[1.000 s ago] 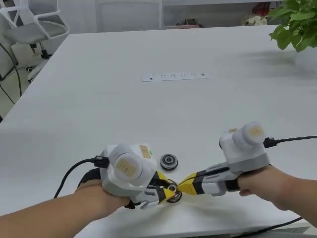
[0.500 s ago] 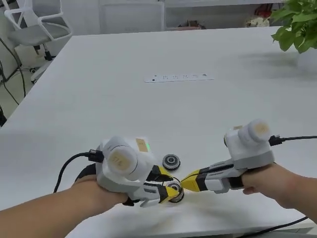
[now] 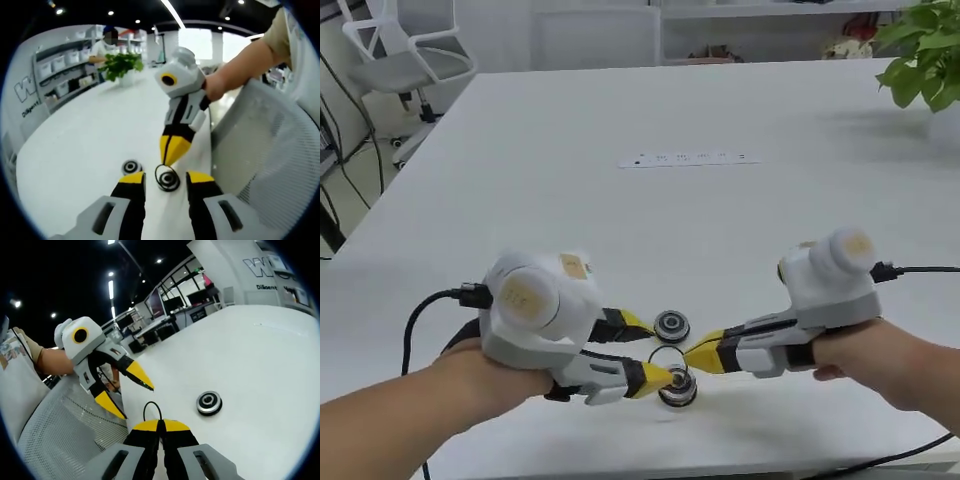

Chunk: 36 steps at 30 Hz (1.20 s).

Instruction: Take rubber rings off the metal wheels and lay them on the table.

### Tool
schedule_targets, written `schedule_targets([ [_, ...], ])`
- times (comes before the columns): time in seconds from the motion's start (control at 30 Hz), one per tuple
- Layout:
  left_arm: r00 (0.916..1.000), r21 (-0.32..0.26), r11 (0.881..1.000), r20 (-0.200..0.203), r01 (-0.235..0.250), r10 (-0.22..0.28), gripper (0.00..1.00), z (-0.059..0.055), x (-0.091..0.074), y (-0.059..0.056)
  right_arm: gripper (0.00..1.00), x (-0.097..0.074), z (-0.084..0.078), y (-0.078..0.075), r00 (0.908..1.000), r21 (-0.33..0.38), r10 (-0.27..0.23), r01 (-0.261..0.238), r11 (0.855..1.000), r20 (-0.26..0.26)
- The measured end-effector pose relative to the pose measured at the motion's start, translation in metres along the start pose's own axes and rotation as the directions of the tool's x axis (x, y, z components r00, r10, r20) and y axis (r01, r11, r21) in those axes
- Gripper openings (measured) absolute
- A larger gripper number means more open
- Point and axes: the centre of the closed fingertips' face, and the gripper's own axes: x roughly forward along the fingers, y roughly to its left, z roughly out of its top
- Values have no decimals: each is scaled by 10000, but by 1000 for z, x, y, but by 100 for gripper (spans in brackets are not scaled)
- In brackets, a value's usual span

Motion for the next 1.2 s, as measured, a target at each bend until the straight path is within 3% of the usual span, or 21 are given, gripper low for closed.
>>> schedule_targets([
  [0.5, 9975, -475, 9966, 200, -670, 681, 48, -8, -41, 15, 0, 15, 24, 7, 9999, -303, 109, -108, 9995, 51],
  [0.83, 9933, -697, 9911, 156, -1133, 1147, 52, -19, -60, 24, 0, 36, 27, 8, 9995, -503, 96, -111, 9987, -289],
  [1.13, 9900, -850, 9865, 81, -1399, 1411, 55, -28, -69, 27, 0, 51, 24, -4, 9977, -341, -508, 493, 9982, -450],
  [1.2, 9893, -874, 9856, 51, -1451, 1461, 56, -30, -71, 29, 0, 53, 21, -11, 9949, -410, -863, 842, 9956, -519],
])
